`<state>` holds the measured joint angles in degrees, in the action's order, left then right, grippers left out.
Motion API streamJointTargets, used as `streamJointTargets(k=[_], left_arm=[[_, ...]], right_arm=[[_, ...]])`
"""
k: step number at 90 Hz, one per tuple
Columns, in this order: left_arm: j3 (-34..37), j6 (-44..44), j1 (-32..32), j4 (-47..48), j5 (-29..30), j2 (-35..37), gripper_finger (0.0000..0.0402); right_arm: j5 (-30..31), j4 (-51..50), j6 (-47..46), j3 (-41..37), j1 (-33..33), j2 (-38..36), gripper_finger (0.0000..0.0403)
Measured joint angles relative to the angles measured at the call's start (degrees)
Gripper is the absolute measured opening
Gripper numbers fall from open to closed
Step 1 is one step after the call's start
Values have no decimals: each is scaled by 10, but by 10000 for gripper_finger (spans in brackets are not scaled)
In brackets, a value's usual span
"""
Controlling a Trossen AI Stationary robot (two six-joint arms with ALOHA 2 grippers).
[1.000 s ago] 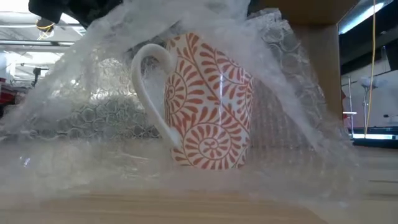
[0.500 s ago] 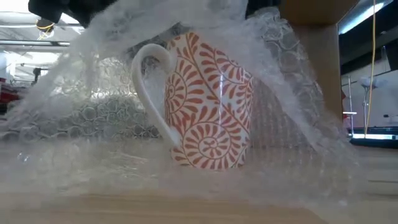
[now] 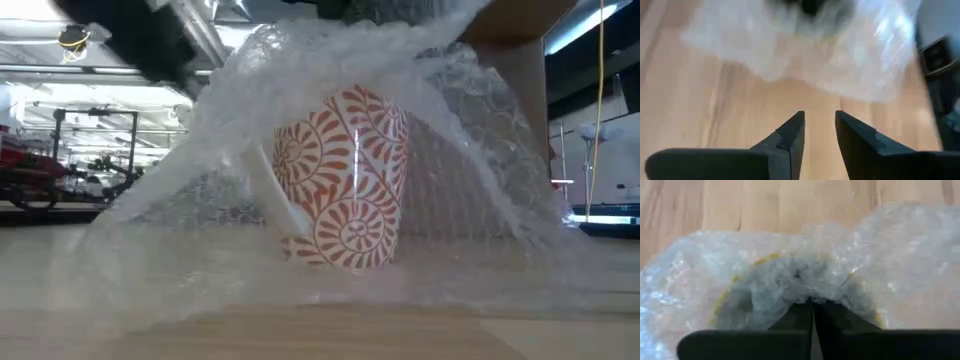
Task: Wrap mug
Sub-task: Wrap the orange patterned mug with the bubble wrap
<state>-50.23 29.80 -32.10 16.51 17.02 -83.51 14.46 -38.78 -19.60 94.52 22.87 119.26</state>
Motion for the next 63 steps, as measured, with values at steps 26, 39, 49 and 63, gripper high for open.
streamJointTargets(k=[26, 39, 49, 63], left_arm=[[23, -54, 19, -232, -12, -59, 92], [20, -75, 42, -262, -30, -75, 92], [16, -78, 60, -265, -31, -76, 92], [14, -82, 69, -297, -36, -76, 92]], right_arm=[[10, 16, 4, 0, 0, 0, 1], [10, 15, 4, 0, 0, 0, 1], [12, 16, 4, 0, 0, 0, 1], [15, 18, 4, 0, 0, 0, 1]])
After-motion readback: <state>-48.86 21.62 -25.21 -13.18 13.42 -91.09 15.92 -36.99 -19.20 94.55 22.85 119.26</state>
